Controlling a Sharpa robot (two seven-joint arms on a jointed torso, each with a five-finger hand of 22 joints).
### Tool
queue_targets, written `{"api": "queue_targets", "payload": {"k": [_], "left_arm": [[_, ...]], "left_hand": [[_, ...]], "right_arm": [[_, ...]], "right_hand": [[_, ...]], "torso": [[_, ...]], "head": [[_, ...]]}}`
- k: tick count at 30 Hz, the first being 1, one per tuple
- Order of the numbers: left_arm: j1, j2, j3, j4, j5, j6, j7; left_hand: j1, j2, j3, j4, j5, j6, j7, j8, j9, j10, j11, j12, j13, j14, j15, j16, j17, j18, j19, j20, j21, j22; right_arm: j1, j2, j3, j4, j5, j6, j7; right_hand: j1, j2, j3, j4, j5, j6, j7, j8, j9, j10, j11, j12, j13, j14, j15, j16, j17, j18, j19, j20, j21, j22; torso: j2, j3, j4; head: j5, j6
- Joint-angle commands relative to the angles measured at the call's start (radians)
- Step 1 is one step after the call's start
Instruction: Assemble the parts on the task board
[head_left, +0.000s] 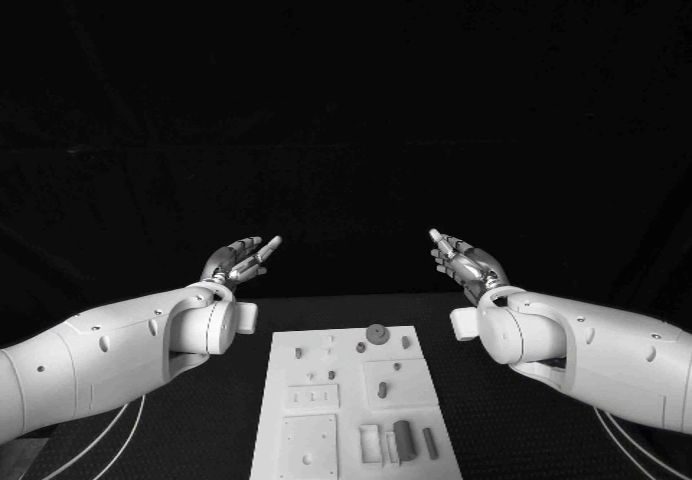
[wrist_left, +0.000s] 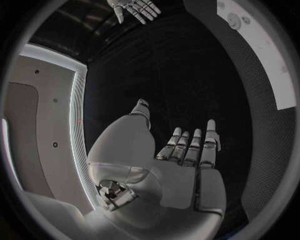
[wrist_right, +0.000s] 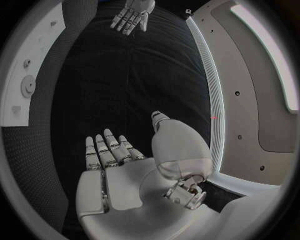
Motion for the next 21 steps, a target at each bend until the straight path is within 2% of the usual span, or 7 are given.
{"api": "queue_targets", "payload": {"k": [1, 4, 10, 12, 13, 20, 21], "left_arm": [[0.021, 0.011, -0.012, -0.035, -0.030, 0.137, -0.116], [0.033, 0.015, -0.021, -0.054, -0.033, 0.153, -0.132], [0.035, 0.015, -0.022, -0.056, -0.033, 0.155, -0.134], [0.035, 0.015, -0.022, -0.056, -0.033, 0.155, -0.134], [0.034, 0.012, -0.025, -0.043, -0.033, 0.182, -0.138], [0.034, 0.004, -0.026, -0.024, -0.033, 0.201, -0.132], [0.034, 0.001, -0.026, -0.021, -0.033, 0.200, -0.129]], "left_hand": [[0.046, 0.000, -0.002, 0.015, 0.007, 0.015, 0.005, 0.014, 0.016, 0.022, 0.004, 0.009, 0.003, 0.013, 0.007, 0.011, 0.014, -0.015, 0.018, 0.005, 0.007, 0.021], [0.046, 0.000, -0.002, 0.015, 0.007, 0.015, 0.006, 0.014, 0.017, 0.022, 0.004, 0.009, 0.003, 0.013, 0.007, 0.011, 0.015, -0.015, 0.018, 0.005, 0.007, 0.022], [0.047, 0.003, -0.001, 0.014, 0.007, 0.019, 0.008, 0.018, 0.022, 0.036, 0.008, 0.012, 0.005, 0.022, 0.010, 0.018, 0.026, -0.015, 0.017, 0.005, 0.009, 0.026], [0.054, 0.011, -0.001, 0.013, 0.008, 0.032, 0.020, 0.029, 0.035, 0.075, 0.022, 0.020, 0.011, 0.068, 0.036, 0.044, 0.076, -0.014, 0.028, 0.000, 0.018, 0.034], [0.059, 0.014, 0.000, 0.013, 0.008, 0.039, 0.027, 0.034, 0.042, 0.095, 0.029, 0.025, 0.014, 0.102, 0.053, 0.063, 0.110, -0.012, 0.043, -0.005, 0.027, 0.039], [0.083, 0.032, -0.011, 0.013, 0.008, 0.145, 0.080, 0.108, 0.127, 0.328, 0.071, 0.081, 0.049, 0.275, 0.065, 0.156, 0.193, 0.009, 0.151, -0.043, 0.083, 0.068], [0.089, 0.033, -0.012, 0.013, 0.009, 0.161, 0.087, 0.114, 0.129, 0.347, 0.075, 0.088, 0.052, 0.316, 0.066, 0.177, 0.202, 0.019, 0.177, -0.044, 0.096, 0.073]], "right_arm": [[0.029, 0.003, -0.012, -0.043, -0.052, 0.235, -0.144], [0.052, 0.005, -0.024, -0.076, -0.063, 0.299, -0.187], [0.076, 0.007, -0.036, -0.108, -0.073, 0.364, -0.230], [0.079, 0.007, -0.037, -0.113, -0.075, 0.372, -0.235], [0.079, 0.024, -0.038, -0.163, -0.182, 0.306, -0.186], [0.074, 0.036, -0.038, -0.191, -0.285, 0.264, -0.182], [0.073, 0.042, -0.038, -0.197, -0.303, 0.252, -0.183]], "right_hand": [[0.080, 0.014, -0.016, 0.012, 0.011, 0.022, 0.130, 0.025, 0.021, 0.051, 0.012, 0.029, 0.006, 0.026, 0.021, 0.028, 0.023, 0.018, 0.012, 0.021, 0.013, 0.074], [0.106, 0.020, -0.029, 0.011, 0.002, 0.031, 0.132, 0.036, 0.029, 0.070, 0.014, 0.040, 0.007, 0.036, 0.024, 0.038, 0.030, 0.020, 0.021, 0.024, 0.016, 0.103], [0.176, 0.019, -0.057, 0.012, 0.003, 0.061, 0.136, 0.065, 0.051, 0.120, 0.018, 0.066, 0.011, 0.088, 0.029, 0.082, 0.065, 0.032, 0.050, 0.027, 0.024, 0.194], [0.211, 0.015, -0.067, 0.011, 0.002, 0.081, 0.142, 0.082, 0.065, 0.137, 0.023, 0.073, 0.011, 0.122, 0.033, 0.108, 0.085, 0.040, 0.071, 0.026, 0.029, 0.253], [0.225, 0.013, -0.071, 0.009, 0.003, 0.090, 0.146, 0.090, 0.071, 0.145, 0.027, 0.076, 0.012, 0.141, 0.037, 0.123, 0.096, 0.044, 0.082, 0.025, 0.032, 0.290], [0.336, 0.009, -0.112, 0.010, 0.003, 0.177, 0.156, 0.152, 0.119, 0.206, 0.038, 0.089, 0.010, 0.253, 0.047, 0.184, 0.138, 0.077, 0.178, 0.024, 0.040, 0.492], [0.353, 0.007, -0.115, 0.008, 0.003, 0.200, 0.156, 0.169, 0.133, 0.220, 0.038, 0.093, 0.011, 0.274, 0.049, 0.191, 0.140, 0.088, 0.224, 0.021, 0.054, 0.592]], "torso": [[0.000, 0.0000, -0.0002], [0.000, 0.0000, -0.0002], [0.000, 0.0000, -0.0002], [0.000, 0.0000, -0.0002], [0.001, -0.0006, -0.0009], [0.000, -0.0030, -0.0010], [0.000, -0.0033, -0.0009]], "head": [[0.000, 0.000], [0.000, 0.000], [0.000, 0.000], [0.000, 0.000], [0.004, -0.012], [0.004, -0.015], [0.004, -0.016]]}}
